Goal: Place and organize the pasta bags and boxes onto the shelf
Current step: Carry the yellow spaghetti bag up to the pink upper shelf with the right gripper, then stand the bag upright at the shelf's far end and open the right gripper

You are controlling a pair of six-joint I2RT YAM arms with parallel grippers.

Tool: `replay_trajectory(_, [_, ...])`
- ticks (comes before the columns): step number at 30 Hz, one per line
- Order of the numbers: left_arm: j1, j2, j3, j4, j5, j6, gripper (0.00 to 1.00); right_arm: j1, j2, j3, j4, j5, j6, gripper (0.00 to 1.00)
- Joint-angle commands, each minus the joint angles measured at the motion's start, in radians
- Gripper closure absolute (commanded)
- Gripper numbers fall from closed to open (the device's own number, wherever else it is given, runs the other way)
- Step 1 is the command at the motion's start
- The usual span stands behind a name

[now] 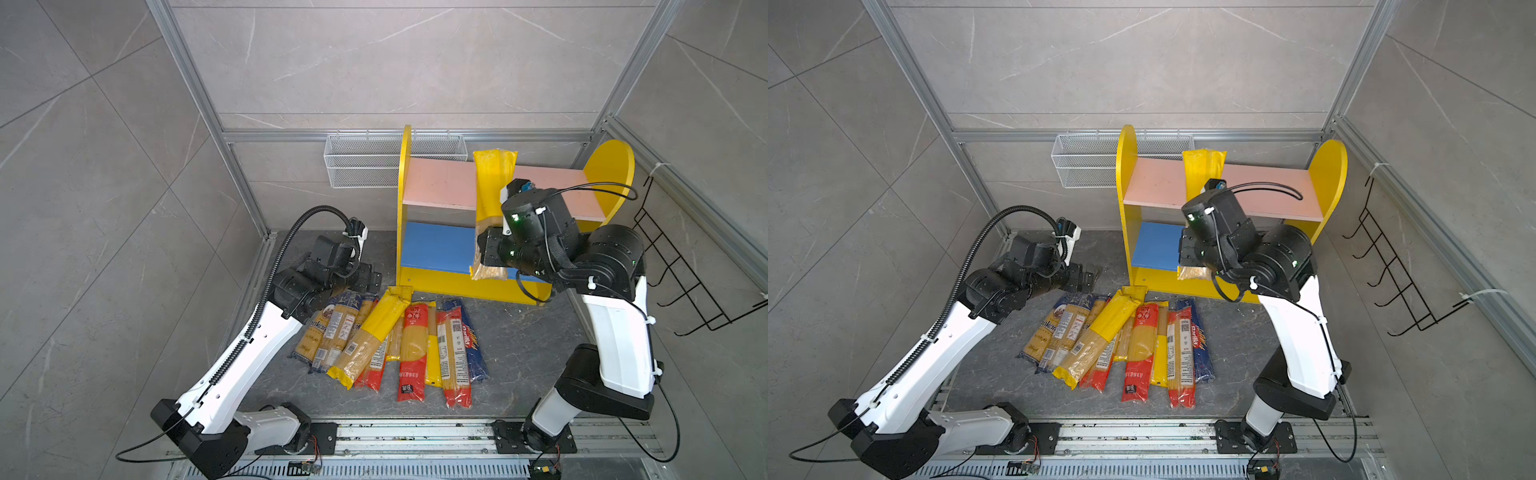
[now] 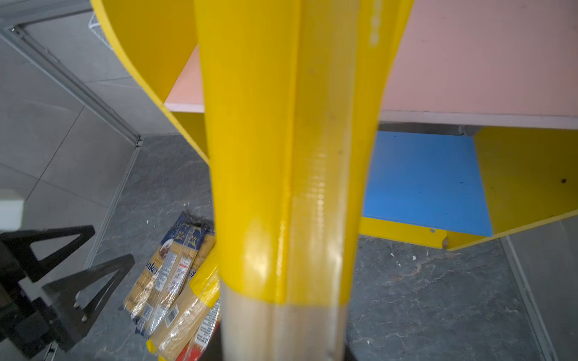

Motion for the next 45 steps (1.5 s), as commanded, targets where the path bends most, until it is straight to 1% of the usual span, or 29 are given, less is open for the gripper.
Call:
replay_trajectory(1, [0.000, 0.012, 0.061, 0.026, 0.000, 0.051, 0.00, -0.056, 0.024, 0.085, 0.172, -0.043, -0.077, 1.00])
replay_trajectory(3, [0.000, 0.022, 0.076, 0.025, -0.005, 0.057, 0.00, -0.088, 0.072, 0.130, 0.189, -0.100, -0.084, 1.00])
replay_trajectory(5, [-0.001, 0.029, 0.089, 0.022, -0.013, 0.060, 0.00, -0.119, 0.100, 0.138, 0.236, -0.158, -0.088, 1.00])
replay_trajectory(11, [-0.001, 0.041, 0.104, 0.015, -0.044, 0.050, 0.00, -0.226, 0.143, 0.102, 0.455, -0.406, -0.065, 1.00])
replay_trajectory(15, [0.000, 0.047, 0.114, 0.004, -0.076, 0.035, 0.00, -0.286, 0.218, 0.140, 0.582, -0.541, -0.028, 1.00])
replay_trajectory(18, [0.000, 0.054, 0.131, -0.004, -0.099, 0.021, 0.00, -0.330, 0.281, 0.177, 0.644, -0.616, 0.004, 1.00])
replay_trajectory(26, [-0.001, 0.087, 0.186, -0.024, -0.170, 0.005, 0.00, -0.406, 0.407, 0.183, 0.830, -0.803, 0.103, 1.00])
replay_trajectory(32, [0.000, 0.125, 0.232, -0.048, -0.197, -0.007, 0.00, -0.425, 0.490, 0.224, 0.874, -0.903, 0.163, 1.00])
replay_trajectory(34, [0.000, 0.137, 0.246, -0.055, -0.202, -0.007, 0.00, -0.426, 0.492, 0.209, 0.879, -0.924, 0.168, 0.96])
replay_trajectory(36, [0.000, 0.148, 0.257, -0.060, -0.208, -0.010, 0.00, -0.426, 0.496, 0.197, 0.875, -0.926, 0.164, 0.86])
replay_trajectory(37, [0.000, 0.153, 0.260, -0.059, -0.209, -0.010, 0.00, -0.425, 0.501, 0.196, 0.873, -0.928, 0.161, 0.79])
replay_trajectory(39, [0.000, 0.161, 0.264, -0.060, -0.208, -0.011, 0.00, -0.426, 0.513, 0.200, 0.875, -0.944, 0.166, 0.69])
replay_trajectory(42, [0.000, 0.168, 0.268, -0.062, -0.207, -0.018, 0.00, -0.426, 0.534, 0.216, 0.860, -0.960, 0.175, 0.64])
replay_trajectory(45, [0.000, 0.165, 0.257, -0.065, -0.205, -0.026, 0.00, -0.426, 0.531, 0.210, 0.822, -0.953, 0.154, 0.54])
